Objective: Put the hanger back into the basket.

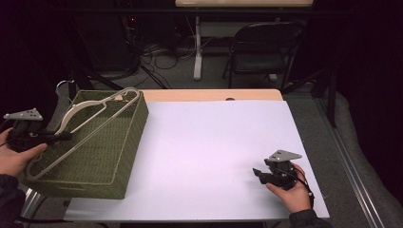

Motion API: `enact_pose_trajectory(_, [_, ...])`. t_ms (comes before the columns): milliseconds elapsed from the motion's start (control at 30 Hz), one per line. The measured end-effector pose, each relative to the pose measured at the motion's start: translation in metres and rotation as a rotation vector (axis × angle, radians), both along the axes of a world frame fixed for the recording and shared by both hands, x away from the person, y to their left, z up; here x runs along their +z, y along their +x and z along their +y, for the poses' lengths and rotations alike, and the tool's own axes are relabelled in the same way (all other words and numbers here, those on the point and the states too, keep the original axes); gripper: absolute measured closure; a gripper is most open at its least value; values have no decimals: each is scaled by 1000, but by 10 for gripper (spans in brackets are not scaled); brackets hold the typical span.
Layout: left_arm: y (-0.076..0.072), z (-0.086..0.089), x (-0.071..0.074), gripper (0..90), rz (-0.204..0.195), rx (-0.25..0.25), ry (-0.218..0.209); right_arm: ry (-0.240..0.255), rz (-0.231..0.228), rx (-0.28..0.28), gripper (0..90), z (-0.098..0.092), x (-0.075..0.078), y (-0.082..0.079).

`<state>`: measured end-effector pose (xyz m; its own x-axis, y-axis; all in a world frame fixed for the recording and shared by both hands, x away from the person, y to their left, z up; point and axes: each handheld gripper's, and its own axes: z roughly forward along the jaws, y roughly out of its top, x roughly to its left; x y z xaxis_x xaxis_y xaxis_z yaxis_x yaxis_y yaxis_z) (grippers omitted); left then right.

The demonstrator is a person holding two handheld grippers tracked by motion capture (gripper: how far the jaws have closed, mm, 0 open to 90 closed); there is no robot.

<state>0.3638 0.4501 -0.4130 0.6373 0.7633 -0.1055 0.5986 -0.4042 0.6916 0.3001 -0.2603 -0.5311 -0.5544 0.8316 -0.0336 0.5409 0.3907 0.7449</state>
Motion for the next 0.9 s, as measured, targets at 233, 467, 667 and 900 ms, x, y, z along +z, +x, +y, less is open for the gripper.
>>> enact_pose_trajectory(233, [3, 1, -13, 871, 35, -2, 6, -8, 8, -2, 404, -2, -2, 1])
enact_pose_trajectory(467, [11, -2, -29, 871, 83, -5, 23, -7, -4, -12, 404, -4, -1, -2])
enact_pose_trajectory(667, [13, -6, -41, 871, 118, -8, 56, -6, -15, -8, 405, -4, 2, -4])
enact_pose_trajectory(900, [17, -10, -53, 869, 142, -3, 65, -4, -20, -7, 405, -4, 1, -4])
